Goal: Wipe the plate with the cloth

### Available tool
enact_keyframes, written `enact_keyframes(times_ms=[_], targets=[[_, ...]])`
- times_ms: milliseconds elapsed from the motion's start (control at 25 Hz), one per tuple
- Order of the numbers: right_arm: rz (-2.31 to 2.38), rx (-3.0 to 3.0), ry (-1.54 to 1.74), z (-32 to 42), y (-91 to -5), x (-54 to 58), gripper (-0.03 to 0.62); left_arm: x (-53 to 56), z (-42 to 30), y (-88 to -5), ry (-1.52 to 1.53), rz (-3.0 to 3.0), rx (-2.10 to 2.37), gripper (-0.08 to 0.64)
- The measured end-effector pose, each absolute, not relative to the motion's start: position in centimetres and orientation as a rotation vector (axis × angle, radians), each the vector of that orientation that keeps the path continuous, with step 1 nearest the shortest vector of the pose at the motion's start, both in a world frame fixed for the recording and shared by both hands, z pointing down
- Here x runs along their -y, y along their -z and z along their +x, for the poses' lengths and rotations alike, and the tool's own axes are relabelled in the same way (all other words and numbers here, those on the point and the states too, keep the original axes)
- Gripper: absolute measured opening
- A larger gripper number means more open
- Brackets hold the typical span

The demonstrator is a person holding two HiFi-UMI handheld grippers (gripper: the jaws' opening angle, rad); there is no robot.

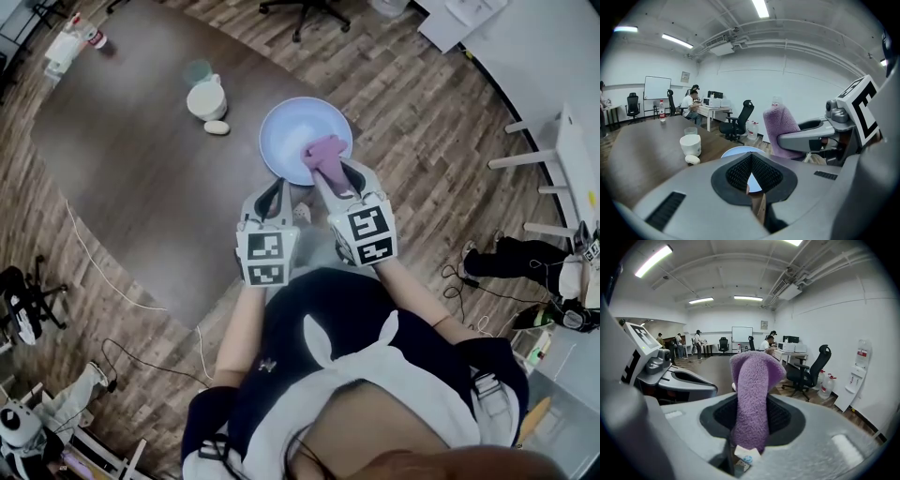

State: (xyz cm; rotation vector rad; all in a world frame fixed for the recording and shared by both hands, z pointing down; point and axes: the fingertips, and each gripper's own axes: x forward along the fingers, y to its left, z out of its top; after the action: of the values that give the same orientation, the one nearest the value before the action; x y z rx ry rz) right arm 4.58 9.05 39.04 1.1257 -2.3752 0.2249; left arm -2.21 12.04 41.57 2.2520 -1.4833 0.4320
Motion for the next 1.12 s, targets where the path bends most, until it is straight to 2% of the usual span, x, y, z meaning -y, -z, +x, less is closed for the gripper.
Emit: enact_keyframes(times_ms=[1120], targets=[[0.836,2.216,-0.291,3.2,-47.4,2.4,0.140,-2.7,-5.7,-49.4,-0.591,2.007,1.541,0.005]])
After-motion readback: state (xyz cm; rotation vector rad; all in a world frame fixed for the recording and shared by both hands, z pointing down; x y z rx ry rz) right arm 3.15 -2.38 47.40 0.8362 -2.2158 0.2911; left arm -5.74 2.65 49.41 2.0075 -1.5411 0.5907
